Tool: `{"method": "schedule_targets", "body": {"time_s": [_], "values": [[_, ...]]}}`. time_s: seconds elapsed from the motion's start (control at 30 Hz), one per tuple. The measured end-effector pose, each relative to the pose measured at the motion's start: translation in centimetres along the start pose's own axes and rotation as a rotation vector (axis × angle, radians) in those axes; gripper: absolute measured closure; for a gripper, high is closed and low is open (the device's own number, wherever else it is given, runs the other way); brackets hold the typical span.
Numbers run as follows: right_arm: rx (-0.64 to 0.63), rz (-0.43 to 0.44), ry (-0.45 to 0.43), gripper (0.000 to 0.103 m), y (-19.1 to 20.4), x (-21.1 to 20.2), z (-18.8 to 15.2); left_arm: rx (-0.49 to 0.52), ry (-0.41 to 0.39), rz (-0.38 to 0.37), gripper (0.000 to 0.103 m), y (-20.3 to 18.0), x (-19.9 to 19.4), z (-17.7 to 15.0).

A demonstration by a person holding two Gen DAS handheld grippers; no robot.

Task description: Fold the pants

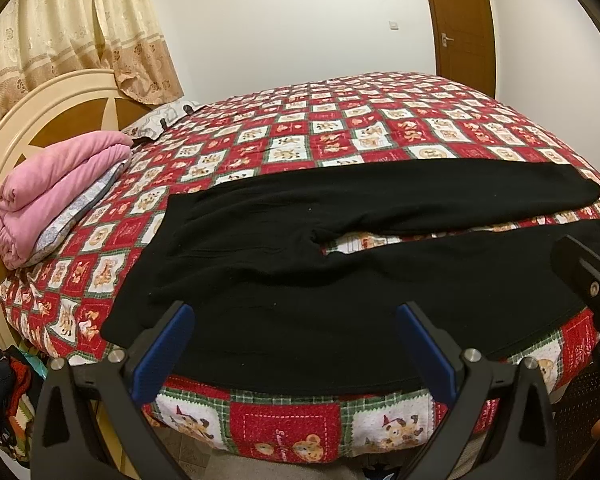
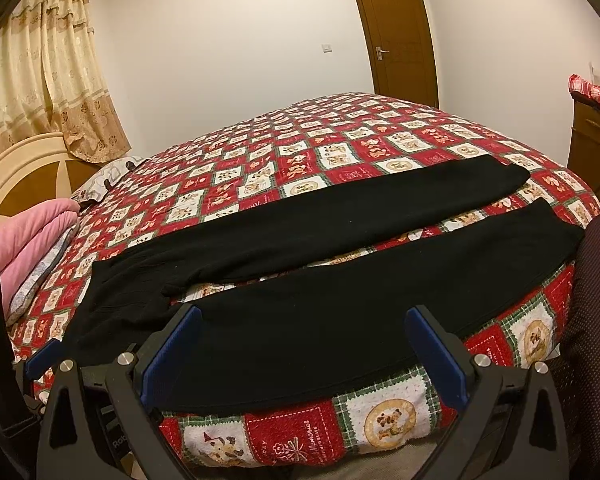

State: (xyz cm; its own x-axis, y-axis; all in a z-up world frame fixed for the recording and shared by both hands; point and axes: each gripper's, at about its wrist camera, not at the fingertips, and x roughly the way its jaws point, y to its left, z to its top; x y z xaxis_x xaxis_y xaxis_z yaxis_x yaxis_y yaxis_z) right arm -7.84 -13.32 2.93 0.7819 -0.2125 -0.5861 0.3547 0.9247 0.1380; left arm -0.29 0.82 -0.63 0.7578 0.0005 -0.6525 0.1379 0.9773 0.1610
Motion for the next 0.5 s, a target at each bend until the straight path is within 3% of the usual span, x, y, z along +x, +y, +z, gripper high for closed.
{"method": "schedule_targets", "body": {"time_s": [0.5], "values": [[0.001, 0.002, 0.005, 0.001, 0.17, 0.2, -0.34, 0.0, 0.004, 0.001, 0.0, 0.33, 0.1, -0.18]]}}
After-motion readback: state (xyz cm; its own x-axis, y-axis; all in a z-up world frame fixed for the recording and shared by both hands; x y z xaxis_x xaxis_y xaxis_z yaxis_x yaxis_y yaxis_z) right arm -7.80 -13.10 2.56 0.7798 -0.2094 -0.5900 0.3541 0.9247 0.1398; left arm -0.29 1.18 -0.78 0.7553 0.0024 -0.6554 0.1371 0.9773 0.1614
